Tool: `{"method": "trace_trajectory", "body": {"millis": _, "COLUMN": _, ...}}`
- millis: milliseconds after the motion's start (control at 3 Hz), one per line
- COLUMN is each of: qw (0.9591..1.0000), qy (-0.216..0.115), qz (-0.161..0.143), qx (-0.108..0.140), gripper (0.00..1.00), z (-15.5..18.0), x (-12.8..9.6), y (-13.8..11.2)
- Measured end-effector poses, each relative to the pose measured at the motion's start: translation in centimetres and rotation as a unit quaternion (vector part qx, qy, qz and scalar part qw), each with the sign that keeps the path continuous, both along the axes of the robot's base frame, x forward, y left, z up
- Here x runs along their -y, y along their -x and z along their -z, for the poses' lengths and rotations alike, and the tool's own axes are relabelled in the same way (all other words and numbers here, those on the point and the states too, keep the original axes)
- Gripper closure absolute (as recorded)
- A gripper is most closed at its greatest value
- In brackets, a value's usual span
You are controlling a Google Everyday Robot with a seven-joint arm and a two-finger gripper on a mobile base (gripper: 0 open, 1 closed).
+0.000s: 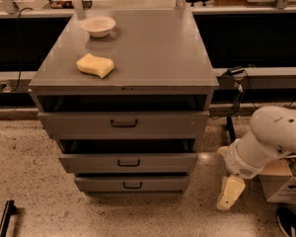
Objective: Open bottom drawer
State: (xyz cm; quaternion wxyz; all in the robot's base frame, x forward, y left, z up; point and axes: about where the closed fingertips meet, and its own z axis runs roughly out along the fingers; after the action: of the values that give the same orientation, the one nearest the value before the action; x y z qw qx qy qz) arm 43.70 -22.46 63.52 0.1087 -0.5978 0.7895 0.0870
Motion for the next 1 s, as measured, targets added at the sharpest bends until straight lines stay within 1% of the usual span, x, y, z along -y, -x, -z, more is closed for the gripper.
{"method": "trace_trajectory", "body": {"millis": 333, "qw": 0.9992, "qy": 0.002, "qz": -0.026, "qx": -0.029, "gripper": 0.0, "z": 1.6, "x": -0.7, "y": -0.1}}
{"method": "trace_trajectory", "body": {"millis": 667, "qw": 0.9939, "qy": -0.07, "qz": -0.06, "qx": -0.06, "gripper": 0.0, "z": 7.5, "x": -4.5, "y": 1.4}}
{"method": "trace_trajectory", "body": {"millis": 1000, "qw": 0.9816, "qy": -0.168, "qz": -0.089, "qx": -0.018, "gripper": 0.0, "z": 13.8, "x": -9.8, "y": 3.0}}
